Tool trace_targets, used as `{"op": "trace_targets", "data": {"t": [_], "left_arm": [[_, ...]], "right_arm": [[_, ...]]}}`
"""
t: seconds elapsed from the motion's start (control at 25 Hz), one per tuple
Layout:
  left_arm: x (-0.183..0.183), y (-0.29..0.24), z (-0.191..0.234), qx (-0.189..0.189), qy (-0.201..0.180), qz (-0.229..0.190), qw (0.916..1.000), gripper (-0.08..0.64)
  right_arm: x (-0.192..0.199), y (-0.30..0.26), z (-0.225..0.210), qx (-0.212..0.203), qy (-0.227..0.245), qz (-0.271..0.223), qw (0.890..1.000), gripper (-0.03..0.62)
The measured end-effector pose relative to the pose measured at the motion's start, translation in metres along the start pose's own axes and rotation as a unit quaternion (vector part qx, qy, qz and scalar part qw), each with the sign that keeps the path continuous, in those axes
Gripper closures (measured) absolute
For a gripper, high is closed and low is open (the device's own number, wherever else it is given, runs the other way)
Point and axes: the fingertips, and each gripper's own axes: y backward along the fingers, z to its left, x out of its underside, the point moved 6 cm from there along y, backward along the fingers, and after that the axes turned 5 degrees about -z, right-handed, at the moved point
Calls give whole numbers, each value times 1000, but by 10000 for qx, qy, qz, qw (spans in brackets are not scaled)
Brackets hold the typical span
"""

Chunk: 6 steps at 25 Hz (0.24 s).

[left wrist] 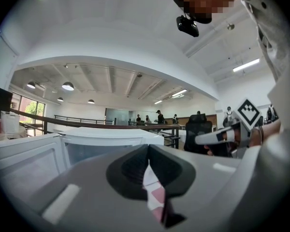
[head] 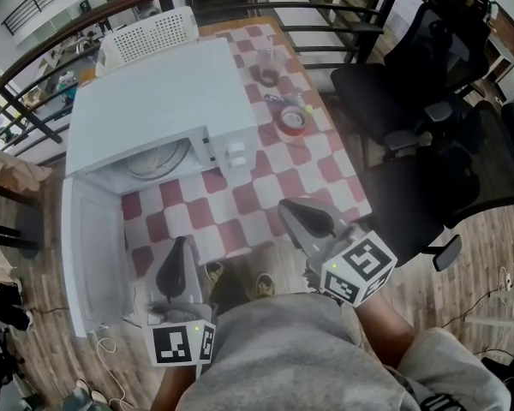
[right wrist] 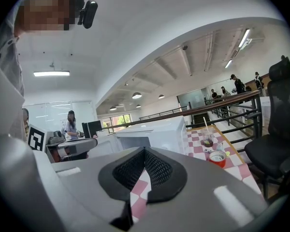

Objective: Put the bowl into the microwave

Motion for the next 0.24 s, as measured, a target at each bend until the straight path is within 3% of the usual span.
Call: {"op": "trace_targets", "data": {"t": [0.24], "left_arm": [[-1,3,1,96,-102,-12,9999,549]], "right_arm": [[0,-3,7,-8,48,16,10000,592]]}}
